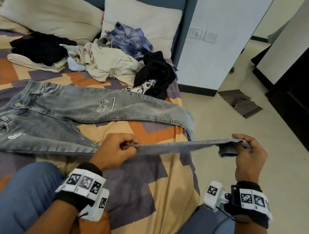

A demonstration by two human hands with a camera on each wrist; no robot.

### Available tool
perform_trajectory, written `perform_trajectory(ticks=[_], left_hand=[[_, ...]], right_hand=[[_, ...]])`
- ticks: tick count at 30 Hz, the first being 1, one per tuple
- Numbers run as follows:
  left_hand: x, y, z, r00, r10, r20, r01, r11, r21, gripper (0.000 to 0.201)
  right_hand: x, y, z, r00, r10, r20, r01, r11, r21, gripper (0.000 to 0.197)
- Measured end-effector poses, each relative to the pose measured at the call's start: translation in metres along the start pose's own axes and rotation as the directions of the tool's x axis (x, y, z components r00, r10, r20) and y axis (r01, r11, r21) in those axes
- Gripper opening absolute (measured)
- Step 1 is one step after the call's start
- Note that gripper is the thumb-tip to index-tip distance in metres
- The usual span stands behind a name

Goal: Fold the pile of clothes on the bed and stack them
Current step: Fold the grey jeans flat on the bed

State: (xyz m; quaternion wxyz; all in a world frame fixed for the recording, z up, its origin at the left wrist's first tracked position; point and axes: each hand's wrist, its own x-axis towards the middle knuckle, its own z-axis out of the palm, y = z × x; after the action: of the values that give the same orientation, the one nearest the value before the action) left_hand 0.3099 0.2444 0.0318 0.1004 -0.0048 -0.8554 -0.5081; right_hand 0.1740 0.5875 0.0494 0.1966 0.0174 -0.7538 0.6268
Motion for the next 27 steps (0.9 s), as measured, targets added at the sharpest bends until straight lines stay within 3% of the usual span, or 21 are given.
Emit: perform_trajectory(ticks=[1,2,3,5,6,7,8,9,10,12,14,15,17,19,20,22,24,27], left_hand=[[-0.003,0.005,-0.003,0.999,0.008,0.036,-0.005,0.997,-0.079,0.019],[-0.005,0.011,-0.006,0.986,-0.016,0.163,0.029,0.996,-0.081,0.015],[-0.009,0.014,-0.005,0.937,-0.072,0.343,0.086,0.996,-0.026,0.012],[-0.014,0.01,0.006,0.733,-0.233,0.639,0.199,0.972,0.125,0.012],[-0.016,0.005,0.012,0.638,-0.314,0.703,0.253,0.948,0.194,0.016],[-0.016,-0.001,0.02,0.586,-0.369,0.721,0.286,0.927,0.242,0.017],[-0.013,-0.007,0.027,0.586,-0.394,0.708,0.31,0.916,0.253,0.017],[-0.009,-0.012,0.034,0.634,-0.402,0.661,0.336,0.913,0.234,0.016],[-0.004,-0.017,0.038,0.712,-0.4,0.577,0.351,0.914,0.201,0.014],[0.009,-0.028,0.041,0.889,-0.348,0.298,0.278,0.927,0.253,0.013],[0.016,-0.042,0.033,0.959,-0.277,0.067,0.227,0.885,0.406,0.02],[0.018,-0.05,0.025,0.964,-0.264,0.037,0.218,0.861,0.459,0.025],[0.019,-0.064,0.008,0.948,-0.295,0.118,0.181,0.807,0.561,0.035],[0.018,-0.073,-0.007,0.871,-0.422,0.253,0.177,0.749,0.638,0.044],[0.017,-0.074,-0.011,0.826,-0.491,0.275,0.202,0.714,0.67,0.048],[0.021,-0.073,-0.016,0.778,-0.593,0.207,0.252,0.596,0.762,0.043],[0.032,-0.066,-0.02,0.761,-0.636,0.127,0.273,0.492,0.826,0.032],[0.053,-0.062,-0.028,0.814,-0.578,0.054,0.318,0.522,0.791,0.015]], right_hand=[[0.001,0.007,-0.003,1.0,0.028,-0.001,-0.028,0.999,0.037,0.028],[0.002,0.017,-0.007,0.996,0.078,0.035,-0.079,0.997,0.013,0.027],[0.003,0.032,-0.012,0.983,0.161,0.085,-0.155,0.985,-0.079,0.029],[0.008,0.062,-0.024,0.9,0.375,0.223,-0.256,0.867,-0.427,0.041],[0.005,0.071,-0.027,0.825,0.48,0.296,-0.241,0.775,-0.584,0.045],[0.004,0.077,-0.027,0.763,0.551,0.339,-0.201,0.7,-0.685,0.049],[-0.001,0.078,-0.023,0.724,0.579,0.376,-0.153,0.665,-0.731,0.053],[-0.003,0.078,-0.015,0.71,0.578,0.403,-0.113,0.657,-0.745,0.056],[-0.006,0.075,-0.004,0.711,0.558,0.429,-0.064,0.659,-0.75,0.055],[-0.012,0.064,0.022,0.713,0.509,0.483,0.001,0.688,-0.726,0.043],[-0.018,0.054,0.05,0.694,0.435,0.574,0.044,0.77,-0.637,0.027],[-0.024,0.05,0.064,0.665,0.405,0.627,0.091,0.79,-0.607,0.025],[-0.039,0.051,0.087,0.56,0.401,0.725,0.148,0.813,-0.564,0.038],[-0.051,0.059,0.103,0.471,0.431,0.77,0.204,0.796,-0.57,0.044],[-0.054,0.063,0.107,0.454,0.441,0.774,0.233,0.78,-0.581,0.038],[-0.05,0.063,0.108,0.427,0.435,0.793,0.222,0.799,-0.558,0.017],[-0.034,0.063,0.094,0.458,0.403,0.792,0.18,0.831,-0.527,0.027],[-0.007,0.054,0.063,0.649,0.33,0.686,0.053,0.879,-0.473,0.04]])
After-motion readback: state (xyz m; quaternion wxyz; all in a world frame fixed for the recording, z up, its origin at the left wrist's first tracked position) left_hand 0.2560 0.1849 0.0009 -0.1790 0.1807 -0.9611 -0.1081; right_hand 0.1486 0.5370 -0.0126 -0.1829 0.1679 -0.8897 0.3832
